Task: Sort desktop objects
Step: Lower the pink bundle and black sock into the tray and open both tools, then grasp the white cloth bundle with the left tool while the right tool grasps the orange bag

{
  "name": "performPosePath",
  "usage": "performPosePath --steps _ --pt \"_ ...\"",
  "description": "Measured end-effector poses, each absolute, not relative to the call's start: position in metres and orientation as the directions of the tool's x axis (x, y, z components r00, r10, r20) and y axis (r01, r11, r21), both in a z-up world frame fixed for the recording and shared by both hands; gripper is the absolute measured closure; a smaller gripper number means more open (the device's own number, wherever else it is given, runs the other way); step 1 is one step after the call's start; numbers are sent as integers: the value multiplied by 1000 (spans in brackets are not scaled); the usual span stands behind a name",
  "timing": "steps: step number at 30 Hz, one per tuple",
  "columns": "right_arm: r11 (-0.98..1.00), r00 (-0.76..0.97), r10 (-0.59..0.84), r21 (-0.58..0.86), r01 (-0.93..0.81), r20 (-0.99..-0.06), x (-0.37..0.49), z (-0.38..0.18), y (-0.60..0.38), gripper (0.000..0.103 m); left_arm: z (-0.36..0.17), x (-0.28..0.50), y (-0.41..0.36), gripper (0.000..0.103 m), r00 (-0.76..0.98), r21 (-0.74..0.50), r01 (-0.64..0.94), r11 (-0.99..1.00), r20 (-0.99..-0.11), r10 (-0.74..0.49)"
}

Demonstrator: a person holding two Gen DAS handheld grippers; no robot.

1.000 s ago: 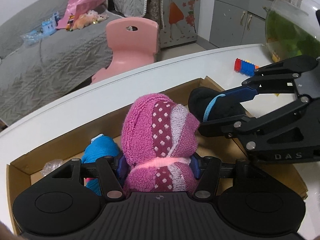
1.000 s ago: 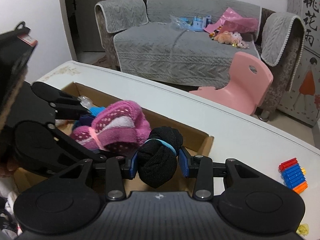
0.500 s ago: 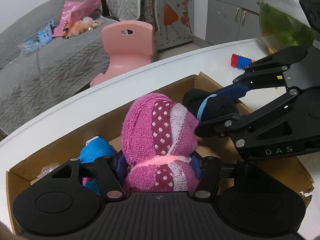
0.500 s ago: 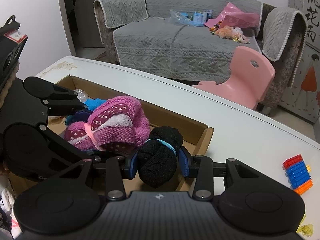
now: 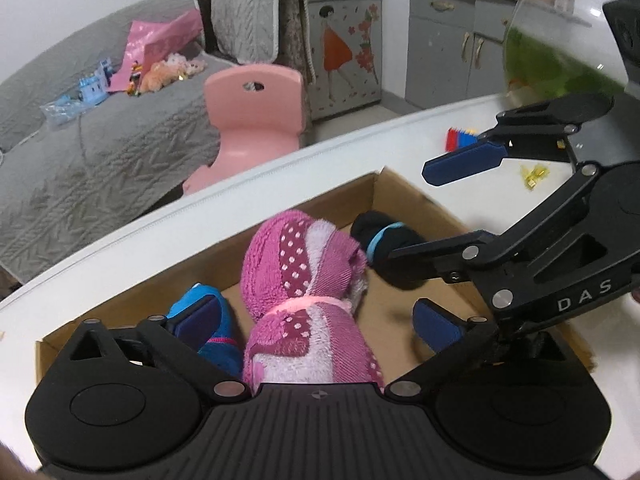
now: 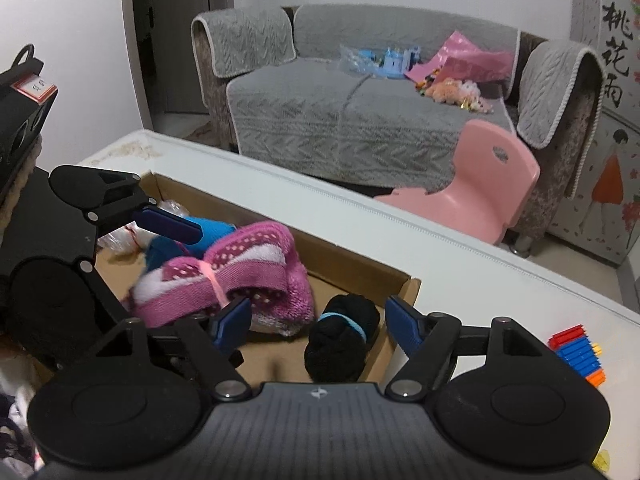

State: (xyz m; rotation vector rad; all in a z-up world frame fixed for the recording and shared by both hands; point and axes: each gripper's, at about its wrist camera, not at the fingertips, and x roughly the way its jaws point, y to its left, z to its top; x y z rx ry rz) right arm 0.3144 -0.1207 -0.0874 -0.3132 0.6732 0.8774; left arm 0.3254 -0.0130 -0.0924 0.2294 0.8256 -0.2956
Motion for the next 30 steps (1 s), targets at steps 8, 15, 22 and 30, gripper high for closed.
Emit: performPosePath --steps 8,15,22,30 --pt "617 484 624 6 -787 -613 288 -59 -139 31 -51 272 -9 0 710 157 368 917 -684 -167" --pt "595 483 681 31 -803 -551 243 -29 -159 26 -28 203 16 0 730 198 399 895 -660 -179" --pt "538 436 698 15 -843 -568 180 -29 -158 22 -38 137 57 0 692 198 435 879 -698 -185" --pt "612 442 660 94 -785 -608 160 -73 -146 22 -73 98 85 0 650 129 402 907 -738 -183"
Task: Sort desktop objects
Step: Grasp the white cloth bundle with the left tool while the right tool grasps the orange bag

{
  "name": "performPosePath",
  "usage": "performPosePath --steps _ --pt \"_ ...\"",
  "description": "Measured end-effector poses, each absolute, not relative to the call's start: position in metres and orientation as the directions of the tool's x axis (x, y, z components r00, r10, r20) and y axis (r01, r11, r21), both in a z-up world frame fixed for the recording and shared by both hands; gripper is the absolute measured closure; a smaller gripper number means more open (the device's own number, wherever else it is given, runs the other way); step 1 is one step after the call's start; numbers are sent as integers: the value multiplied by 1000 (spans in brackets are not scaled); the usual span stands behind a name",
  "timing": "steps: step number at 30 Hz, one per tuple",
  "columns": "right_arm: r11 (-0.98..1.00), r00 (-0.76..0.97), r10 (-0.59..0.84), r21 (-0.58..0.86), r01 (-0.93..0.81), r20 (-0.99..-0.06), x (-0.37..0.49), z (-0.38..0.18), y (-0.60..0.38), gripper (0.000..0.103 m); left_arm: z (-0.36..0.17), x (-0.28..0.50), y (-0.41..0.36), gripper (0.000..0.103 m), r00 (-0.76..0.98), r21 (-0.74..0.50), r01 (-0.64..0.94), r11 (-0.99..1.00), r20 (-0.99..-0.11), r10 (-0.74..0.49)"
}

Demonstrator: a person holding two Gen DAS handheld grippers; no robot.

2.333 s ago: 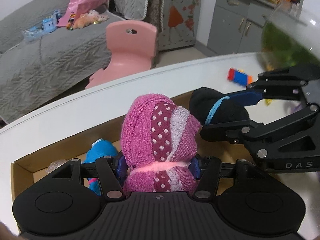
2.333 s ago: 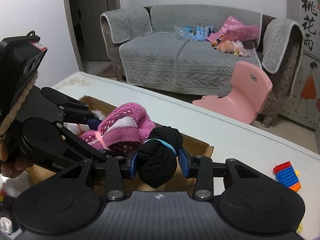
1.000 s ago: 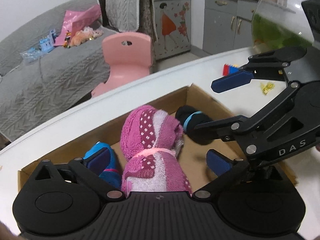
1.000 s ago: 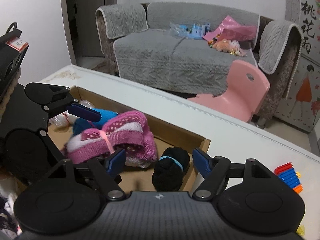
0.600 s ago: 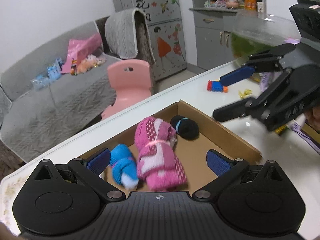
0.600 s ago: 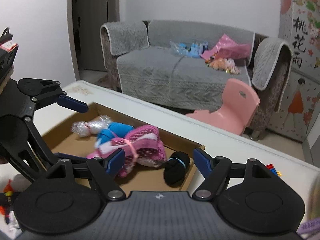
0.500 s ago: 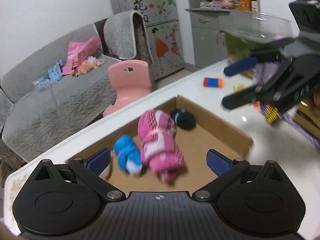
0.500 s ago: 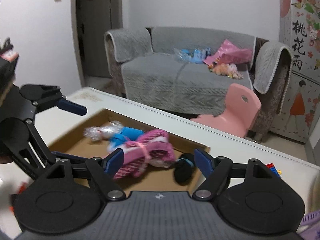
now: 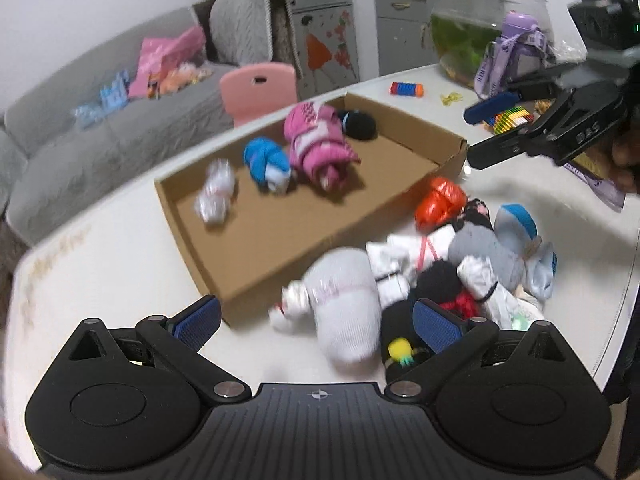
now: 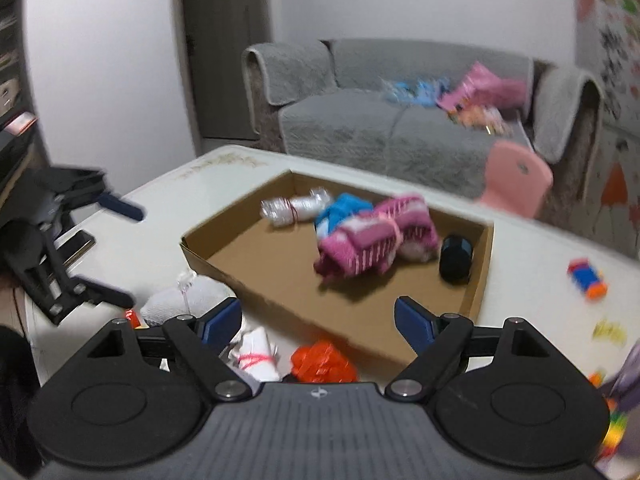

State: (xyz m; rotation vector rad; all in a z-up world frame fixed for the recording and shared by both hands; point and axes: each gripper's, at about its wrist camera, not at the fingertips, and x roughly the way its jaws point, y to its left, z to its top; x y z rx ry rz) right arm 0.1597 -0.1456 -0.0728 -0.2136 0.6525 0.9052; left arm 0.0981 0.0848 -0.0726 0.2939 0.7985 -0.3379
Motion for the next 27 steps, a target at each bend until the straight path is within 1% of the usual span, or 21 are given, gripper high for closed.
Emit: performPosePath --steps 8,12,15,21,27 --pt "694 480 623 154 -703 -618 157 -106 -141 22 -87 107 99 0 618 -23 341 940 -747 -243" --pt "717 484 618 191 -671 -619 155 -118 -145 22 -92 115 102 0 615 -47 312 949 -751 -239" --pt "731 488 606 198 -653 -628 155 -126 -143 22 -98 124 104 0 598 -82 295 952 -761 -250" --pt "737 478 594 198 -647 -647 157 -133 -136 22 -112 145 114 0 548 -207 218 954 -783 -296" --pt "736 469 584 189 -650 -663 161 -138 -128 22 -119 153 116 0 528 -228 188 955 -797 -294"
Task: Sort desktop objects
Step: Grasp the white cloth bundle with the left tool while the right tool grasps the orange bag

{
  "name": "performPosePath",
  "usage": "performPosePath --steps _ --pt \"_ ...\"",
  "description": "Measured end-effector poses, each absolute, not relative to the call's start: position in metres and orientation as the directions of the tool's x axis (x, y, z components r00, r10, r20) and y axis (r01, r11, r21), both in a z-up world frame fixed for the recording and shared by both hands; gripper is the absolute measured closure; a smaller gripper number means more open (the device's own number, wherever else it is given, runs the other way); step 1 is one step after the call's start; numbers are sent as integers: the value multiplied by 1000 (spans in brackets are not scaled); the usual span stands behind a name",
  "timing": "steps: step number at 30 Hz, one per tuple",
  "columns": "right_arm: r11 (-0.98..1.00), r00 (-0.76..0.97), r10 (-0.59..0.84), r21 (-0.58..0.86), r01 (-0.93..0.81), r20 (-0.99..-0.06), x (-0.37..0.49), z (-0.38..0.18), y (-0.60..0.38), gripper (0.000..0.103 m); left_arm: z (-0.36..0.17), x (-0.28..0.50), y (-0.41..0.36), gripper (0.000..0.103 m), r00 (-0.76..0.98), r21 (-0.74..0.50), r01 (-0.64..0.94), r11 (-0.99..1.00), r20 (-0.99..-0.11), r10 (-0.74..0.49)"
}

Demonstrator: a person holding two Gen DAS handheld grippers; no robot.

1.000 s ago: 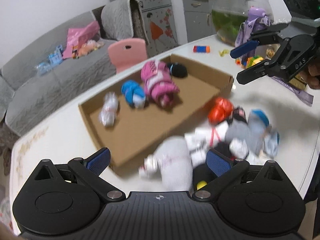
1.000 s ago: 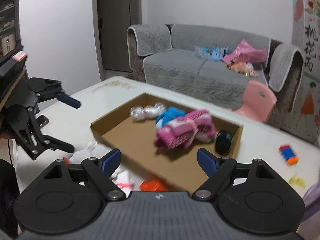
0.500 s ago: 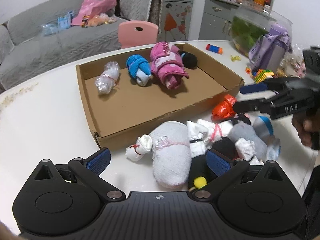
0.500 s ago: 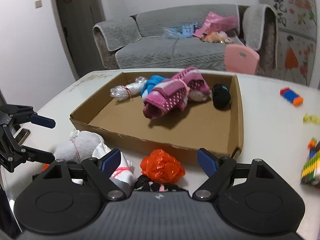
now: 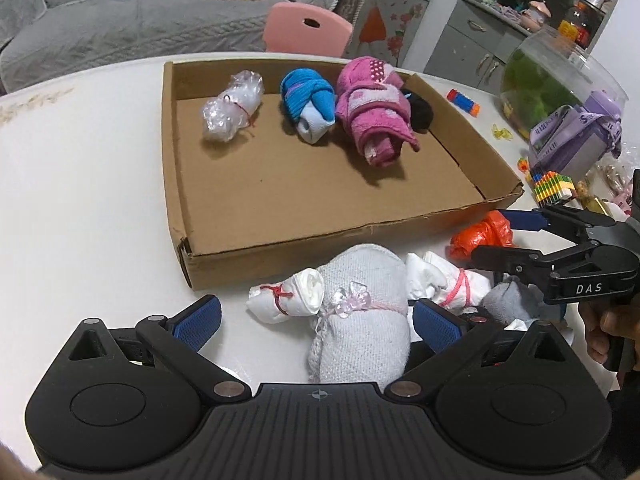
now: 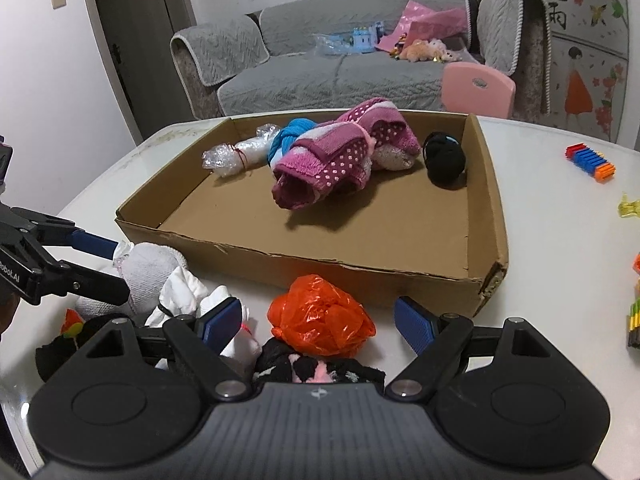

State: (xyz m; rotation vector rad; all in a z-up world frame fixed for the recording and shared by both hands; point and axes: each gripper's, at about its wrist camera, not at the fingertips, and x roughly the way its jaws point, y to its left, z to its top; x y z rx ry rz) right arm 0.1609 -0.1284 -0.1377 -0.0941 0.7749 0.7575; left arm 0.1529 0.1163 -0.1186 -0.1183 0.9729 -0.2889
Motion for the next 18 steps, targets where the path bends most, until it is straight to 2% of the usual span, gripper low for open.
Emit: performPosePath --steps 4,9,14,18 --pt "737 456 580 196 -647 -675 164 -140 -127 22 -120 148 116 0 501 -267 197 943 -800 -331" --pt "737 450 580 201 -645 -680 165 -143 -126 23 -124 144 117 1 451 -407 197 892 -770 -451" --pt "743 443 573 208 -636 -690 168 -147 -126 43 -130 151 115 2 433 -491 152 858 -747 -504" --pt "745 445 565 198 -637 -694 168 -146 -129 51 -131 155 109 10 432 -488 145 861 -751 -499"
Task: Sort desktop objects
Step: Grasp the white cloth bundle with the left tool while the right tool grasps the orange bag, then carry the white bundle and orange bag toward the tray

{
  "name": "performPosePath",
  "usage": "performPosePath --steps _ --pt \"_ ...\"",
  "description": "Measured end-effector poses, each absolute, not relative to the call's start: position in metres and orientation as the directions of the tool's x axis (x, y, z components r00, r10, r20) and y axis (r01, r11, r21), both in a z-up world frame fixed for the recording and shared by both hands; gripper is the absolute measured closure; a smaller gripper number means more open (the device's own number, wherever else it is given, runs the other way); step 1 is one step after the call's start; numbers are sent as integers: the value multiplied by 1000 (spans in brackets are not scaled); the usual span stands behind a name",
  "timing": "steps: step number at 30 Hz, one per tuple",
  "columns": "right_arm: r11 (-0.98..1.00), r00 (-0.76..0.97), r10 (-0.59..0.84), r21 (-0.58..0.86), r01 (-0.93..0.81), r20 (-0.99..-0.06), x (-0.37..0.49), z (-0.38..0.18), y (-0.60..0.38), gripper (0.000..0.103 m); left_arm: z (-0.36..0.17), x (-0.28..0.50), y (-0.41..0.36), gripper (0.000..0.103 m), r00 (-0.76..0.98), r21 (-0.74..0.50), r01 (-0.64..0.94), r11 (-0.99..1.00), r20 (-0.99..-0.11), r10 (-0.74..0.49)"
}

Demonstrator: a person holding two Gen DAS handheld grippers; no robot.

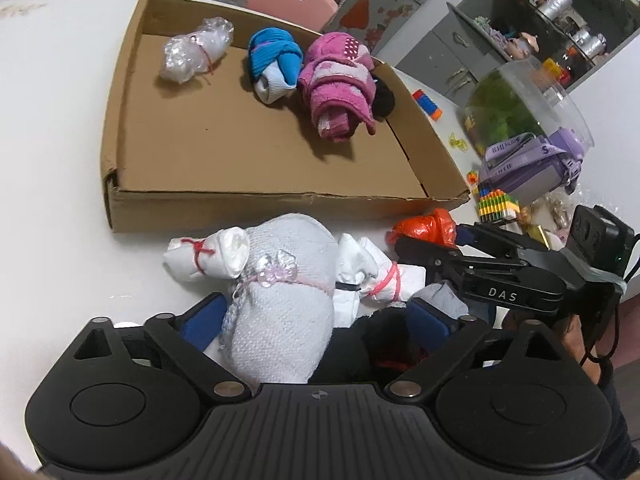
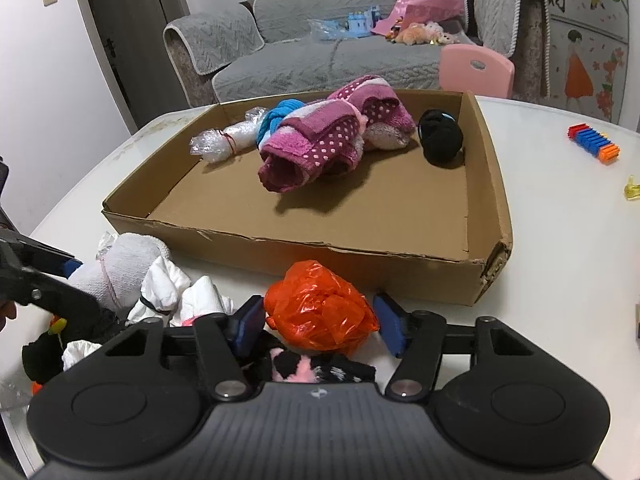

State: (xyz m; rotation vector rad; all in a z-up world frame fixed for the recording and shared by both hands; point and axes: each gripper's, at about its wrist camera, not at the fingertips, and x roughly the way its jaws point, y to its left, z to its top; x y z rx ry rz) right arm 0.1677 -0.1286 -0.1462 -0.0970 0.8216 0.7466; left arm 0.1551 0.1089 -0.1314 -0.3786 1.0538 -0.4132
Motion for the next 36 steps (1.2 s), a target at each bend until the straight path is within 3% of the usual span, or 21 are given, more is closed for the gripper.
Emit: performPosePath --steps 3,5,7,25,36 --pt "745 448 568 200 -636 -691 167 -146 -131 52 -131 154 104 22 435 -464 153 872 -761 -481" --pt "746 451 569 201 -635 -688 165 -146 -133 52 -131 153 102 45 429 -451 161 878 -769 -474" --pt "745 450 571 202 -636 -687 164 -146 -134 52 -132 152 101 50 420 -463 166 871 -766 -487" --pt "738 479 607 228 -635 -634 153 -113 -160 52 -81 109 110 51 532 -372 219 902 -729 -430" --pt "741 519 616 213 -637 -592 148 -77 -182 53 -33 88 137 51 638 -225 199 954 -709 -300"
